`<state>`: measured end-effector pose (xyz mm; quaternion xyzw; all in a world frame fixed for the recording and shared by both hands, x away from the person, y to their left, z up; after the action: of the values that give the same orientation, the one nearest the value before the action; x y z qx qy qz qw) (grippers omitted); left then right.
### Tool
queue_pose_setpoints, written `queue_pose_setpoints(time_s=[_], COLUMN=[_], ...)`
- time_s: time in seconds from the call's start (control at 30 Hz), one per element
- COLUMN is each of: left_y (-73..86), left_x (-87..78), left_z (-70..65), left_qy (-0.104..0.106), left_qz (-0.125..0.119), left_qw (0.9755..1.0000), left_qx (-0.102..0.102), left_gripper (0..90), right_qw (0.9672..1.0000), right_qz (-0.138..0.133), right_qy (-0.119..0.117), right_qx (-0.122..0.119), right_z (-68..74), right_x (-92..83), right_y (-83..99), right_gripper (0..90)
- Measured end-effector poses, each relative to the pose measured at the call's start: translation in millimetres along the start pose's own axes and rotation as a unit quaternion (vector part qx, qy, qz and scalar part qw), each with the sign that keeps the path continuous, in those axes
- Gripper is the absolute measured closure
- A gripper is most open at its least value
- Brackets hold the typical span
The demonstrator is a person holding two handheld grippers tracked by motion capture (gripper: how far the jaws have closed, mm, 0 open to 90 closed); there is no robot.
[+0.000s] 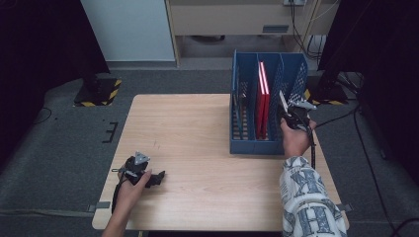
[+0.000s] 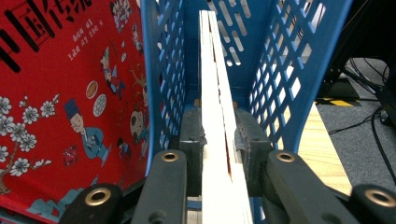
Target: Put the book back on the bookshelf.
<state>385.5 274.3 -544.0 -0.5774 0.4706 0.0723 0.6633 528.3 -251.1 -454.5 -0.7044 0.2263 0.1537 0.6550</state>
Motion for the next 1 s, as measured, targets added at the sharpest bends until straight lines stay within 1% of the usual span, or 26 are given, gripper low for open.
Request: queue_pose_setpoints(time_s=[0.03,0.07,0.13,0.17,0.27,0.33,0.43,0.7,0.77,0.87,1.0], left_y=[0.0,0.0,0.0,0.0,-0.1,-0.1,-0.1,-0.2,-0.2,-0.2,-0.3], left_x=[-0.2,0.0,0.0,-0.1,-0.1,-0.1,0.0,0.0,0.0,0.0,0.0], left_z=[0.2,0.0,0.0,0.1,0.1,0.1,0.1,0.1,0.1,0.1,0.1], left_qy=[0.0,0.0,0.0,0.0,0.0,0.0,0.0,0.0,0.0,0.0,0.0], left_qz=[0.001,0.0,0.0,0.001,0.001,0.001,0.001,0.001,0.002,0.002,0.002], left_qw=[1.0,1.0,1.0,1.0,1.0,1.0,1.0,1.0,1.0,1.0,1.0], left_qx=[0.001,0.0,0.0,0.001,0.001,0.001,0.001,0.001,0.002,0.002,0.002], left_gripper=[0.0,0.0,0.0,0.0,0.0,0.0,0.0,0.0,0.0,0.0,0.0], right_qw=[1.0,0.9999,0.9997,0.9994,0.9986,0.9978,0.997,0.9967,0.9964,0.9959,0.9955], right_qz=[-0.002,-0.007,-0.015,-0.019,-0.027,-0.032,-0.033,-0.035,-0.036,-0.037,-0.04], right_qy=[-0.002,-0.008,-0.015,-0.025,-0.041,-0.051,-0.06,-0.063,-0.066,-0.073,-0.076], right_qx=[0.001,0.003,0.008,0.015,0.02,0.028,0.037,0.038,0.04,0.04,0.04], right_z=[0.3,0.2,0.2,0.4,0.6,0.0,-0.3,-0.8,-0.7,-0.2,0.2], right_x=[-0.2,-0.7,-2.9,-4.2,-8.0,-9.3,-9.1,-8.6,-9.1,-9.2,-10.8], right_y=[0.5,0.9,0.5,-0.1,-1.6,-1.9,-1.3,1.7,1.9,2.4,2.2], right_gripper=[74.7,73.1,68.1,67.1,65.4,65.7,65.9,65.2,63.4,56.9,52.2])
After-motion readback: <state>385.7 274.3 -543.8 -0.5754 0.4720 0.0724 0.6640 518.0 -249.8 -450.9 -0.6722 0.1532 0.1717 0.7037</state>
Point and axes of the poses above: each handheld gripper's, and its own axes: x roughly forward along the jaws, y roughly out of its underside, z roughly to its left, the point moved 1 cm from there along x, roughly forward along the jaws, and after that the axes turned 9 degrees about y, right-handed, at the moved point
